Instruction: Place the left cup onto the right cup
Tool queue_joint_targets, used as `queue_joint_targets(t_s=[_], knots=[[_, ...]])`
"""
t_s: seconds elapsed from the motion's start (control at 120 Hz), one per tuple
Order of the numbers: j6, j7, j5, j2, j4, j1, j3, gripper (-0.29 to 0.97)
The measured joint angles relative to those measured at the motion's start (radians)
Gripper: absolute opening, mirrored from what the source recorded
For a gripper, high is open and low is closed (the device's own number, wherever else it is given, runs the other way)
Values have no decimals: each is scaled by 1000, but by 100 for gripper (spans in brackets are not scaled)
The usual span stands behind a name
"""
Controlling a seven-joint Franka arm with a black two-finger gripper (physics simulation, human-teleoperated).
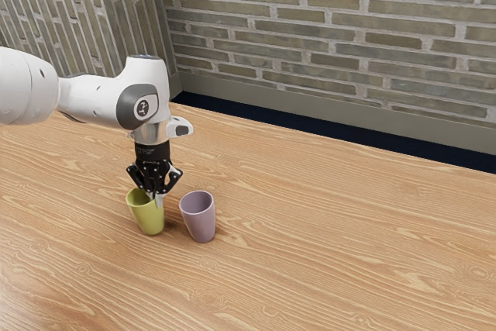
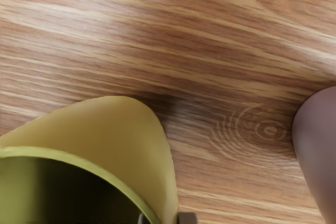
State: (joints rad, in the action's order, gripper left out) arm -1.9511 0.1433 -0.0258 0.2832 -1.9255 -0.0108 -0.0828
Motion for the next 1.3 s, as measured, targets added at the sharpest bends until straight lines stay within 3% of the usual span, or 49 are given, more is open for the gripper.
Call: queue_joint_targets(t_s=[0.275, 0.775, 1.3], knots=[[4, 6, 3, -9, 0, 0, 0, -10], [86, 38, 40, -134, -2, -20, 20, -11], [178, 98, 123, -216, 47, -21, 142, -11]])
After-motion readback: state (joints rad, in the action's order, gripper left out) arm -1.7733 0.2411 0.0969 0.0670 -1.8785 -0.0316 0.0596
